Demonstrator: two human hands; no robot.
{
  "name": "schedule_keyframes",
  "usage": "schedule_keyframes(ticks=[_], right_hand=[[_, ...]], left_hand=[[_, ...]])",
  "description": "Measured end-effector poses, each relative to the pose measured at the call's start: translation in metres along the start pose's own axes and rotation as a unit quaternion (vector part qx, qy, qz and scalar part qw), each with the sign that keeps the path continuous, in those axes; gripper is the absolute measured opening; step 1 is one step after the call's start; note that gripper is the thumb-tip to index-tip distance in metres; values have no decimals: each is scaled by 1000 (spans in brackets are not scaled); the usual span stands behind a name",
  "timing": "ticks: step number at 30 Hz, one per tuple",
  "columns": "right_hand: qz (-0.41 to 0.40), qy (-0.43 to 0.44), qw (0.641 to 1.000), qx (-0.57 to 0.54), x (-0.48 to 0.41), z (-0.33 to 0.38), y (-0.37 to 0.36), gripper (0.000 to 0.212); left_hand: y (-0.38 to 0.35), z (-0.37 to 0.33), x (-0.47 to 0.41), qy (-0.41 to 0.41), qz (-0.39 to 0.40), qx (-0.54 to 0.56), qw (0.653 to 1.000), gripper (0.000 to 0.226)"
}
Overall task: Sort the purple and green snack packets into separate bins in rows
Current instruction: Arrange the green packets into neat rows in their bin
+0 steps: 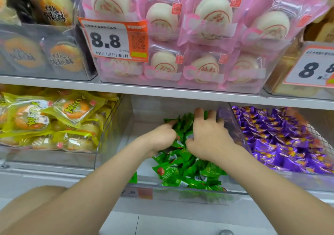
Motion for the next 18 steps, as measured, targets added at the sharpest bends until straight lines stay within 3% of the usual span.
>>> schedule_keyframes(ticks=[2, 6, 10, 14, 16, 18], right_hand=[[-24, 33, 999, 15, 11, 9, 12, 88], [32, 97, 995, 7, 3, 21, 5, 95], [77, 97, 992, 4, -6, 17, -7, 82], [49, 195, 979, -9, 4, 49, -5, 68], [71, 260, 962, -27, 19, 70, -9, 61], [116, 301, 946, -12, 33, 82, -20, 75]], left_hand=[[-7, -10, 7, -36, 46, -3, 998, 76], [-4, -16, 25, -69, 94, -74, 990, 86], [12, -12, 48, -87, 67, -293, 950, 82], [35, 2, 88, 17, 42, -413, 910, 54], [33, 12, 104, 77, 94, -460, 880, 63], [30, 20, 111, 116, 157, -496, 846, 79]])
Point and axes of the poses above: each hand's wrist, its own x-axis away from the middle knuckle, its own y-axis out of the back of the hand, z = x × y, the point moved 10 cm from there along -x, towards the middle knuckle, and after that the axes turned 4 degrees about -y, right-handed, at the moved point
